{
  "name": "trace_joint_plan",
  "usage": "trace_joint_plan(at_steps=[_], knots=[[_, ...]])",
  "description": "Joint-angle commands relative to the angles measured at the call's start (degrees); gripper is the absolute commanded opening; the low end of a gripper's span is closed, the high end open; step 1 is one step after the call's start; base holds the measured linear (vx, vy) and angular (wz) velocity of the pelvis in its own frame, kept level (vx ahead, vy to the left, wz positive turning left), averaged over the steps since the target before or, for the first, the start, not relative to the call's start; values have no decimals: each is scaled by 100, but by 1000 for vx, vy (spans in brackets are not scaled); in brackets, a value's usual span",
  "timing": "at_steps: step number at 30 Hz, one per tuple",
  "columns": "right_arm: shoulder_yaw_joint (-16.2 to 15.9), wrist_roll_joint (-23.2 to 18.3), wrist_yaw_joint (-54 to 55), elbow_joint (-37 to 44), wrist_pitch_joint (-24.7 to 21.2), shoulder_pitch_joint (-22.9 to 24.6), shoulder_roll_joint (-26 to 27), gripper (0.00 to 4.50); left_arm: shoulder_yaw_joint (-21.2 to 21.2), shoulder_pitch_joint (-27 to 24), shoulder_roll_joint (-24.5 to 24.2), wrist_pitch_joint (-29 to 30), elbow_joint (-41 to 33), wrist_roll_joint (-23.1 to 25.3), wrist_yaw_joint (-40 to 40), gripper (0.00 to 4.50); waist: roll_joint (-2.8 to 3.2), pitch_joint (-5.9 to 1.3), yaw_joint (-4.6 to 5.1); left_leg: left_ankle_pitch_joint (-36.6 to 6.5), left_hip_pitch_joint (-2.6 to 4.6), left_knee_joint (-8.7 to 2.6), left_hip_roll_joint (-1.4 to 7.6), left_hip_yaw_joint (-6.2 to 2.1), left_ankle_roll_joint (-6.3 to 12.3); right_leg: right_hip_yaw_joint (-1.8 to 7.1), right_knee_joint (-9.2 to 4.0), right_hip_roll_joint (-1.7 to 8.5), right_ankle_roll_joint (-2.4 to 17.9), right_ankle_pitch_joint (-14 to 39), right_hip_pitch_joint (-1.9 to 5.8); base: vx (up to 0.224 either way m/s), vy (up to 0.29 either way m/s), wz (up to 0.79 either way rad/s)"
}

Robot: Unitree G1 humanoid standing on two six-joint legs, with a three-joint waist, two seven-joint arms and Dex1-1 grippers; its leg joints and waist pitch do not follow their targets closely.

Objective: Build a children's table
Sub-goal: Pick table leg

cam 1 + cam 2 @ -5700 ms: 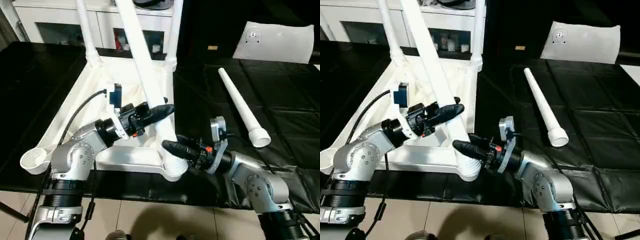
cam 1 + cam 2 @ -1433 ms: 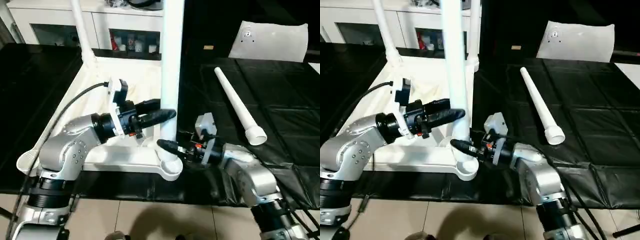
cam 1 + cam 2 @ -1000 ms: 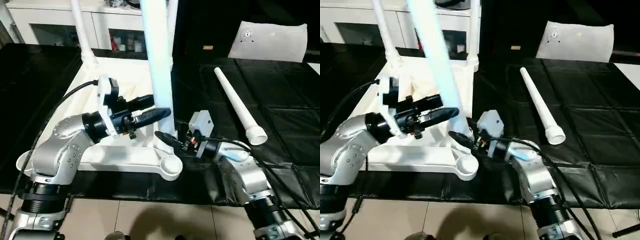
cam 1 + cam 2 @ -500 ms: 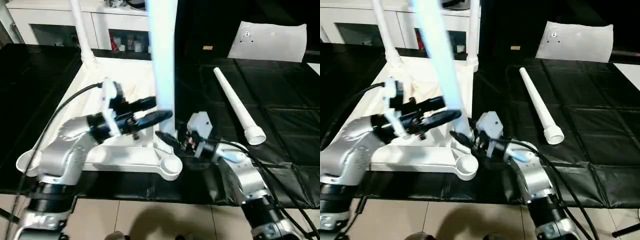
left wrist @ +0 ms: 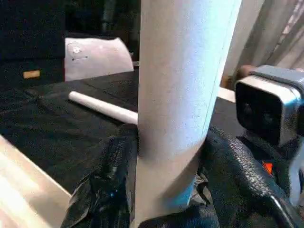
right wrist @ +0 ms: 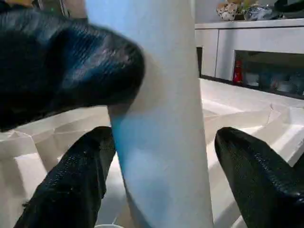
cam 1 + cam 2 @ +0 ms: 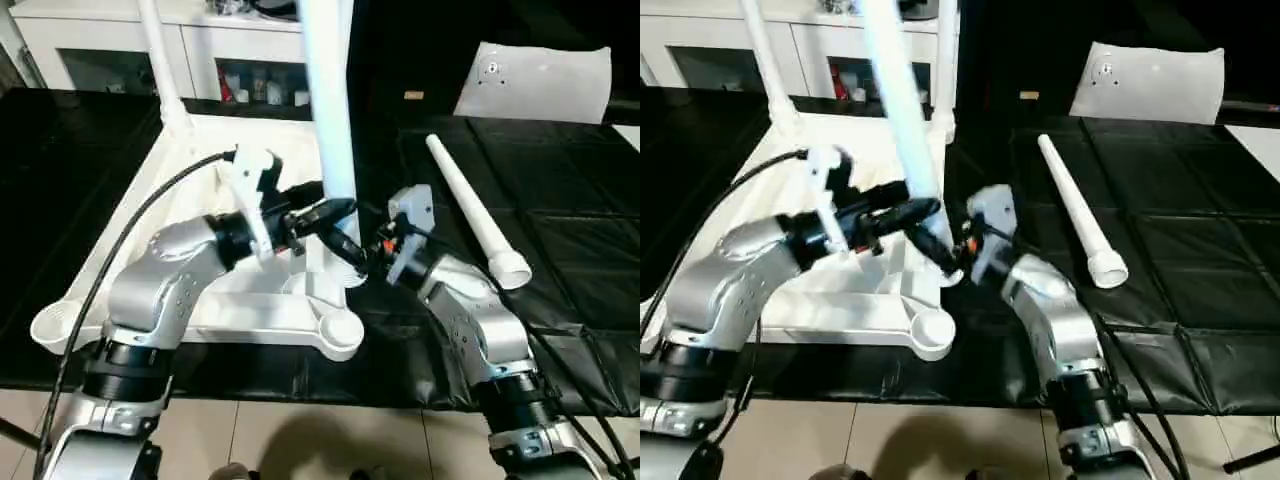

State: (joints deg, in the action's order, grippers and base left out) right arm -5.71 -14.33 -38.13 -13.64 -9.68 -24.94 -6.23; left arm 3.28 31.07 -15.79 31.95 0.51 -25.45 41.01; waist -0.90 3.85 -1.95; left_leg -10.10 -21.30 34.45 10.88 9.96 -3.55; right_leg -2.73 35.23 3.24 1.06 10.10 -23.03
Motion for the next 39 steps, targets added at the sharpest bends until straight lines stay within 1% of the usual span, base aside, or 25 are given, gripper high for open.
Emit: trace_joint_plan(at_steps=[1,2,3,4,6,8,9,10,11,12,15,17,18,19,20,22,23,26,31,32,33,34,37,38,39], knots=[[-222,365,145,127,-57,-43,-116,383,54,133,-57,197,-15,200,-233,184,13,-421,-9,-1056,61,-382,170,-41,-39,241,-410,360,1002,1371,286,0,0,0],[-317,532,211,155,-46,-49,-153,383,49,172,-87,222,16,257,-296,184,18,-419,-7,-1085,61,-378,159,-41,-50,239,-418,361,966,1444,289,0,0,0],[-328,550,225,164,-55,-48,-154,383,47,180,-90,229,20,262,-305,184,6,-418,-3,-1110,59,-376,154,-40,-46,244,-434,368,921,1546,288,0,0,0],[-338,567,238,173,-64,-48,-154,383,45,187,-94,236,25,266,-313,184,9,-418,-5,-1118,58,-375,154,-40,-47,246,-431,371,907,1576,290,0,0,0],[-408,691,456,264,-223,-48,-111,356,22,225,-98,317,9,269,-405,184,2,-420,-8,-1100,61,-378,158,-42,-53,247,-436,364,882,1593,278,0,0,0],[-441,774,769,348,-437,-45,37,345,16,248,-102,411,-42,263,-481,184,2,-419,-4,-1090,63,-382,159,-42,-64,249,-425,359,885,1530,272,0,0,0],[-446,781,815,356,-468,-45,63,338,16,250,-103,426,-52,262,-490,184,5,-418,-4,-1080,66,-382,157,-43,-74,249,-422,358,882,1526,267,0,0,0],[-476,792,883,370,-521,-38,120,327,2,252,-90,475,-75,238,-512,184,23,-420,-1,-1106,71,-383,155,-42,-87,251,-423,360,889,1528,260,0,0,0],[-504,794,921,377,-550,-30,165,316,-15,253,-76,526,-94,213,-533,184,21,-418,4,-1159,70,-389,161,-48,-100,246,-425,364,892,1560,263,0,0,0],[-532,805,960,377,-562,-18,216,316,-13,257,-72,552,-117,204,-539,184,22,-415,3,-1163,67,-391,161,-49,-113,248,-428,364,888,1539,262,0,0,0],[-550,789,1141,315,-664,-5,459,284,5,265,-93,606,-172,190,-535,184,16,-410,2,-1224,70,-398,161,-50,-130,252,-434,369,846,1629,254,0,0,0],[-554,811,1192,305,-709,-14,483,276,6,265,-98,613,-171,187,-539,184,10,-409,4,-1240,73,-403,161,-55,-153,252,-432,366,815,1648,250,0,0,0],[-551,849,1285,315,-829,-26,520,268,9,267,-109,626,-178,184,-549,184,18,-408,4,-1253,79,-404,162,-52,-164,256,-435,363,813,1625,244,0,0,0],[-542,850,1332,319,-921,-37,550,261,9,269,-116,641,-183,181,-559,184,7,-408,7,-1249,79,-406,160,-52,-166,255,-429,361,815,1611,246,0,0,0],[-534,837,1369,322,-1008,-51,579,242,11,269,-125,651,-191,183,-568,184,17,-415,2,-1207,74,-407,159,-55,-176,256,-419,364,820,1548,253,0,0,0],[-543,823,1395,316,-1050,-62,592,233,9,266,-131,672,-204,181,-576,184,16,-416,0,-1155,66,-407,162,-53,-184,258,-413,368,830,1425,261,0,0,0],[-563,846,1393,286,-1061,-70,595,217,3,263,-129,695,-219,184,-572,184,17,-416,0,-1143,64,-404,157,-50,-183,259,-408,368,837,1378,266,0,0,0],[-566,859,1401,269,-1063,-76,600,196,-4,261,-127,711,-230,180,-567,184,15,-414,-3,-1136,62,-402,157,-48,-180,262,-413,373,825,1403,266,0,0,0],[-352,548,1309,351,-1172,-115,690,189,49,306,-184,630,-204,289,-583,184,29,-414,3,-1180,71,-410,163,-55,-189,260,-413,369,826,1414,260,0,0,0],[-311,473,1257,372,-1184,-125,683,189,-5,320,-156,678,-198,212,-580,184,25,-418,2,-1180,71,-404,160,-52,-190,261,-411,369,827,1395,266,0,0,0],[-288,373,1109,412,-1160,-136,641,189,-115,351,-105,773,-197,58,-569,240,35,-419,-1,-1159,69,-400,158,-50,-185,262,-407,374,840,1358,270,0,0,0],[-274,300,985,453,-1141,-139,601,188,-179,375,-78,799,-203,-24,-552,254,33,-424,1,-1135,64,-397,157,-48,-177,263,-403,373,849,1308,279,0,0,0],[-216,119,743,529,-1186,-126,533,188,-208,405,-58,856,-211,-78,-548,257,20,-425,-4,-1085,60,-390,157,-43,-121,259,-402,367,911,1201,284,0,0,0],[-187,-28,532,611,-1235,-102,467,188,-254,419,-12,846,-229,-146,-543,283,22,-423,-4,-1065,52,-391,158,-47,-109,257,-396,368,919,1195,293,0,0,0],[-166,-144,361,685,-1291,-78,413,188,-317,435,48,834,-235,-203,-583,283,17,-424,-7,-1081,58,-379,152,-38,-74,257,-406,365,936,1196,306,0,0,0]])
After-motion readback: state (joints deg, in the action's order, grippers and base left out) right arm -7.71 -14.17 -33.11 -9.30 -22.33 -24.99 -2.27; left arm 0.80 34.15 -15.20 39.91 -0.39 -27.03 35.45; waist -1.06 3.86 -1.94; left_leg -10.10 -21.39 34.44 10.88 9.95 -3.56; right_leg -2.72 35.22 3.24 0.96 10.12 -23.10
